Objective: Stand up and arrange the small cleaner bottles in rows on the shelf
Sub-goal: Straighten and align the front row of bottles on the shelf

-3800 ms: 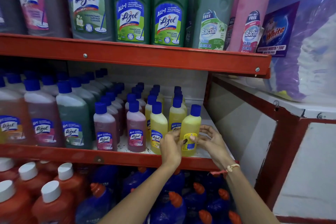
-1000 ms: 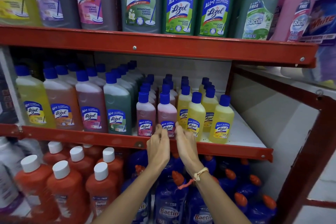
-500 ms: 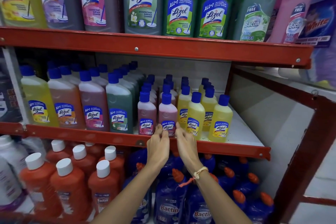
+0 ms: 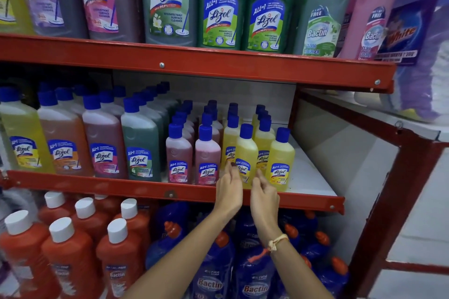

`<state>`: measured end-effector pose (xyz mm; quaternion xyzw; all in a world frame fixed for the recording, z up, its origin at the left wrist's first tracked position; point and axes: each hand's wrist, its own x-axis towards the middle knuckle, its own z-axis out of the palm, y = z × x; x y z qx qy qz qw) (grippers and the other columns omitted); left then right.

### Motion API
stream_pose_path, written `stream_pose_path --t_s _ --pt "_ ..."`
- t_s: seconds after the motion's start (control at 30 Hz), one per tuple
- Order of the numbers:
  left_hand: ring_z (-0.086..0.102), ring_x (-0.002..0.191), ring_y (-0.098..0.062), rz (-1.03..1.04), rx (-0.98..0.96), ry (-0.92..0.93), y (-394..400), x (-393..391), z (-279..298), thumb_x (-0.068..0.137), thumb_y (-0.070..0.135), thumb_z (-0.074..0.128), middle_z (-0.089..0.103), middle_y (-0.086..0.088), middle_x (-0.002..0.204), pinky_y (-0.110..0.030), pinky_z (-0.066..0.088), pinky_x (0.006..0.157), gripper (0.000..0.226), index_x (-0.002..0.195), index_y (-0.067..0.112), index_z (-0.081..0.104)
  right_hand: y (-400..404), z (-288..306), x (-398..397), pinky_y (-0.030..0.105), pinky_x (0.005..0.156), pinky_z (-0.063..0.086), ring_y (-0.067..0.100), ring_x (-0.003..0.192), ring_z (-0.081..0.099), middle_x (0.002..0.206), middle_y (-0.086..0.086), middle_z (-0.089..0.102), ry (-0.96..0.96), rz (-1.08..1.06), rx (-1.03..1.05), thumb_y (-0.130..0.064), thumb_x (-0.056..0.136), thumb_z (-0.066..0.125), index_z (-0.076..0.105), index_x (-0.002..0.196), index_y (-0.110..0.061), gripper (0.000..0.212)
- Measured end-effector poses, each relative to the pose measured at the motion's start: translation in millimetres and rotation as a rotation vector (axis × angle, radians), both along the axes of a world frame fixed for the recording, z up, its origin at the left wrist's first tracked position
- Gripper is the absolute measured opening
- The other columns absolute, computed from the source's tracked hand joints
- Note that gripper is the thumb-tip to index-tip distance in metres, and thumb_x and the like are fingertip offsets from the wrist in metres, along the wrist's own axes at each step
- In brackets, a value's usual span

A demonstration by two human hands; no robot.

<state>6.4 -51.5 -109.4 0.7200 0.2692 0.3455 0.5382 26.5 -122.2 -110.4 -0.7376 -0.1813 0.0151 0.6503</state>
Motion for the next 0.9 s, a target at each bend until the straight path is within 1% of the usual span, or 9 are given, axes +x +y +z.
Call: stream_pose_path --t_s 0.17,0.23,0.3,0.37,0.47,0.57,0.67,0.77,0.9 --pt "0.058 0.088 -0.026 0.042 -0.101 0.042 6.3 19.5 3.9 0.096 0.031 0.023 0.064 -0.009 0.085 -0.036 0.043 0.083 0.049 0.095 0.001 0.062 5.6 -4.7 17.5 0.027 0.094 0.038 0.012 0.104 0.052 0.139 0.003 0.056 0.001 0.083 -0.049 -0.023 0.099 0.037 0.05 0.138 -0.012 0.043" --pt "0.061 0.091 -0.027 0.052 -0.094 0.028 8.4 17.1 -2.4 0.095 0.034 0.025 0.069 -0.012 0.091 -0.042 0.046 0.09 0.049 0.089 0.006 0.065 8.0 -10.0 25.5 0.032 0.094 0.043 0.018 0.107 0.057 0.123 0.001 0.062 0.019 0.099 -0.048 -0.028 0.098 0.037 0.069 0.11 -0.025 0.034" --pt "0.061 0.093 -0.023 0.047 -0.087 0.029 9.3 13.2 -8.8 0.094 0.038 0.026 0.069 -0.003 0.088 -0.04 0.046 0.091 0.045 0.079 0.019 0.065 9.3 -11.4 29.4 0.03 0.074 0.042 0.016 0.086 0.054 0.099 -0.006 0.051 0.029 0.099 -0.067 -0.034 0.097 0.037 0.06 0.068 -0.032 0.036" --pt "0.057 0.093 -0.017 0.046 -0.088 0.02 8.3 10.2 -11.0 0.095 0.037 0.026 0.063 0.008 0.083 -0.034 0.043 0.089 0.04 0.079 0.029 0.061 9.7 -11.3 30.8 0.029 0.069 0.038 0.015 0.082 0.047 0.096 -0.006 0.043 0.027 0.086 -0.072 -0.035 0.096 0.038 0.05 0.056 -0.03 0.042" --pt "0.056 0.1 -0.019 0.068 -0.072 0.007 7.2 11.2 -9.3 0.095 0.038 0.025 0.064 0.002 0.096 -0.037 0.043 0.096 0.044 0.108 0.021 0.063 9.9 -12.1 32.6 0.029 0.075 0.037 0.013 0.082 0.044 0.092 -0.009 0.042 0.021 0.096 -0.07 -0.035 0.096 0.039 0.051 0.055 -0.031 0.043" --pt "0.058 0.091 -0.02 0.068 -0.07 0.008 8.7 14.3 -2.8 0.095 0.037 0.026 0.064 -0.002 0.087 -0.037 0.046 0.088 0.044 0.091 0.017 0.064 5.9 -10.0 32.2 0.027 0.064 0.036 0.008 0.069 0.043 0.083 -0.013 0.043 0.033 0.111 -0.061 -0.033 0.096 0.039 0.063 0.067 -0.028 0.038" --pt "0.058 0.088 -0.015 0.049 -0.097 -0.012 12.6 11.8 -2.9 0.092 0.037 0.028 0.061 0.008 0.081 -0.032 0.045 0.083 0.038 0.079 0.029 0.063 5.0 -7.7 33.4 0.043 0.072 0.049 0.02 0.069 0.055 0.09 0.014 0.07 0.045 0.1 -0.082 -0.035 0.095 0.038 0.072 0.099 -0.012 0.041" --pt "0.06 0.101 -0.018 0.02 -0.152 -0.062 14.1 4.1 -9.7 0.083 0.045 0.029 0.06 0.017 0.079 -0.038 0.044 0.097 0.038 0.064 0.04 0.062 5.3 -7.3 31.6 0.047 0.086 0.05 0.036 0.09 0.064 0.097 0.022 0.07 0.07 0.092 -0.062 -0.042 0.095 0.038 0.07 0.093 0.0 0.052" --pt "0.056 0.088 -0.005 -0.023 -0.182 -0.116 8.4 -6.9 -12.9 0.079 0.049 0.027 0.059 0.022 0.074 -0.032 0.042 0.093 0.044 0.054 0.057 0.062 7.5 -9.4 31.3 0.048 0.092 0.047 0.031 0.101 0.063 0.102 0.019 0.071 0.101 0.106 -0.024 -0.045 0.096 0.04 0.069 0.092 0.001 0.054"
